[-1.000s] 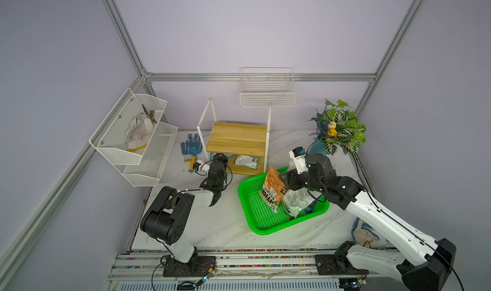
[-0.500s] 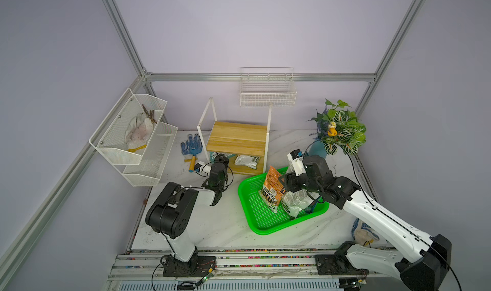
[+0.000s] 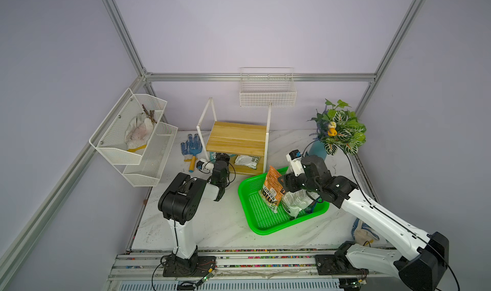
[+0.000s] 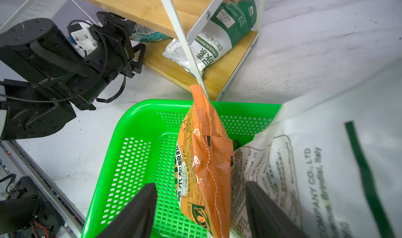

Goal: Take down the fertilizer bag from the shelf
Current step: Pick up the fertilizer bag from the shelf.

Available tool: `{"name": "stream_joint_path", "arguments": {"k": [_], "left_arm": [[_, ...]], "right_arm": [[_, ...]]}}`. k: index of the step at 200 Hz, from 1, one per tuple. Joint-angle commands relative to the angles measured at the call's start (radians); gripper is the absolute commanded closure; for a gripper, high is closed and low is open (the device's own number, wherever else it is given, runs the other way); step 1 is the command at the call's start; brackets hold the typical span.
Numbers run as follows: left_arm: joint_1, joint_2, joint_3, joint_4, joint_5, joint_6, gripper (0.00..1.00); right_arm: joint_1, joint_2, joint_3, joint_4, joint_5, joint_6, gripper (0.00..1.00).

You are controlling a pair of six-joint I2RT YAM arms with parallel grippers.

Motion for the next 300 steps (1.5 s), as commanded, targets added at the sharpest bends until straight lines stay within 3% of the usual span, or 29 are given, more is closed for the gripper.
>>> {"name": "stream_joint_path", "arguments": {"k": [1, 39, 59, 77, 95, 134, 159, 222, 300], "left_arm": [[0.022, 0.046, 0.088, 0.011, -0.019, 0.001, 0.17], [0.040, 0.080, 0.111, 0.009, 0.006, 0.006, 0.22], [0.046, 0.096, 0.134, 0.012, 0.038, 0.028, 0.30], [0.055, 0.119, 0.149, 0.044, 0.077, 0.030, 0.46], [0.059, 0.137, 0.149, 0.092, 0.099, 0.030, 0.72], [0.060, 0.106, 0.117, 0.114, 0.120, 0.088, 0.96], [0.056, 0.076, 0.077, 0.133, 0.133, 0.100, 1.00], [0.031, -0.032, 0.002, 0.148, 0.204, 0.205, 1.00], [-0.024, -0.208, -0.086, 0.026, 0.220, 0.371, 1.00]], "right_arm": [[-0.004, 0.005, 0.005, 0.000, 0.010, -0.011, 0.30], [-0.004, 0.006, 0.013, -0.002, 0.021, -0.015, 0.30], [-0.003, 0.013, 0.022, -0.005, 0.021, -0.016, 0.30], [-0.004, 0.017, 0.028, -0.009, 0.018, -0.014, 0.30], [-0.004, 0.016, 0.028, -0.012, 0.022, -0.012, 0.30], [-0.003, 0.013, 0.032, -0.014, 0.022, -0.012, 0.30], [-0.003, 0.020, 0.038, -0.015, 0.016, -0.007, 0.30], [-0.003, 0.016, 0.048, -0.019, 0.007, 0.001, 0.30], [-0.004, 0.017, 0.066, -0.020, -0.012, 0.010, 0.30]]}}
